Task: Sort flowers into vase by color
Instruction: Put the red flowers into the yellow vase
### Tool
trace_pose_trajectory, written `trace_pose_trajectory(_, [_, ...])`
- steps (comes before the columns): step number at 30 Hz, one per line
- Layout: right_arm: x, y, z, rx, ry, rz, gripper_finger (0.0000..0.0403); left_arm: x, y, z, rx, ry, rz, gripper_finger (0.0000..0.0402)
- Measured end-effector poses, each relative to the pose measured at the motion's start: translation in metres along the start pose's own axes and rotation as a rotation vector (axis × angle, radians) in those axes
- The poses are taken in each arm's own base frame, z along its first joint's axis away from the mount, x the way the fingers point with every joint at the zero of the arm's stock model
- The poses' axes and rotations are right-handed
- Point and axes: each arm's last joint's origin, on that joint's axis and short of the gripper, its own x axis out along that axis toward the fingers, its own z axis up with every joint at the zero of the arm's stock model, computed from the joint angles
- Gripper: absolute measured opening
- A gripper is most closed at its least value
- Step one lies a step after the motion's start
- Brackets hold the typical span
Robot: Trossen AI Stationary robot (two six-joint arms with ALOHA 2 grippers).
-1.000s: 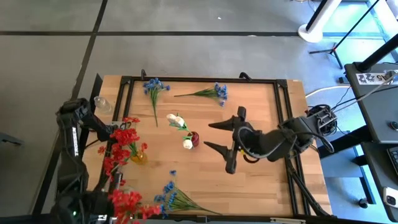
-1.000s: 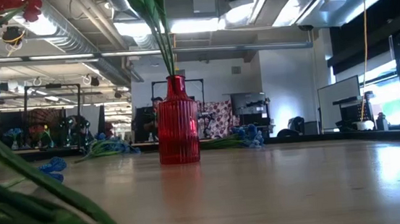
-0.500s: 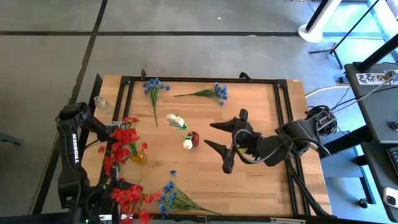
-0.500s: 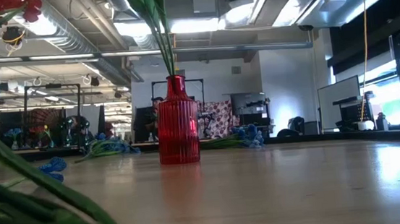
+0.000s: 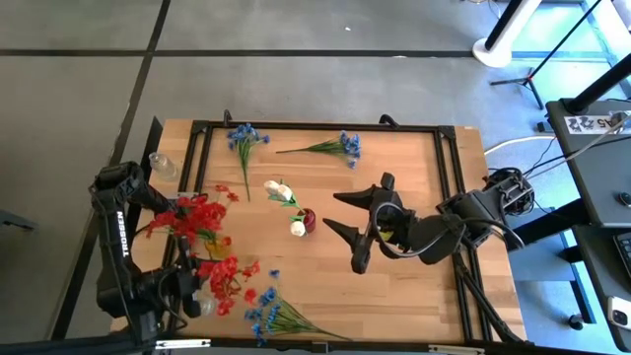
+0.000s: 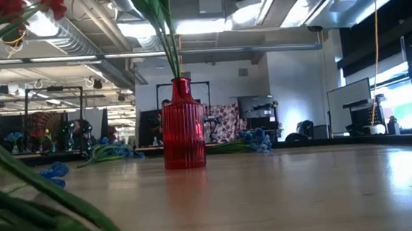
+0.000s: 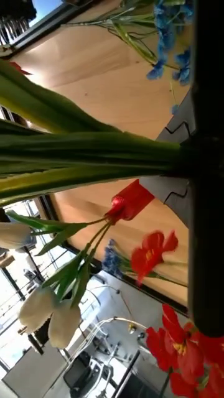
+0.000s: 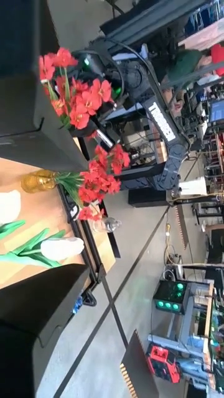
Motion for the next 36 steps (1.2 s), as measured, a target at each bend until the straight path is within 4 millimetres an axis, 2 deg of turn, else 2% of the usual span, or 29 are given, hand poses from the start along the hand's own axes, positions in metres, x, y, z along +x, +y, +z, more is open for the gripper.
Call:
trace_pose_trajectory(10, [0.000, 0.000, -0.001, -0.005, 0.004, 0.000, 0.0253, -0.003, -0.004, -0.024, -0.122, 0.015, -0.009, 0.0009])
trace_pose_trajectory(19, [0.000, 0.000, -0.001, -0.005, 0.005, 0.000, 0.0253, -0.004, -0.004, -0.028, 0.023, -0.010, -0.009, 0.0009])
trace_pose_trajectory(24, [0.000, 0.000, 0.000, -0.004, 0.003, -0.001, 0.0253, 0.004, -0.004, -0.032, 0.063, -0.048, 0.024, 0.0009])
trace_pose_trajectory(27, [0.000, 0.000, 0.000, 0.011, 0.000, 0.000, 0.0253, 0.006, -0.003, -0.031, 0.112, -0.068, 0.037, 0.0009])
trace_pose_trajectory(32, [0.000, 0.000, 0.000, 0.026, -0.001, 0.000, 0.0253, 0.006, -0.003, -0.027, 0.288, -0.114, 0.059, 0.0009])
trace_pose_trajectory(36, [0.000, 0.000, 0.000, 0.052, -0.001, -0.001, 0.0253, 0.005, -0.004, -0.023, 0.298, -0.140, 0.059, 0.0009])
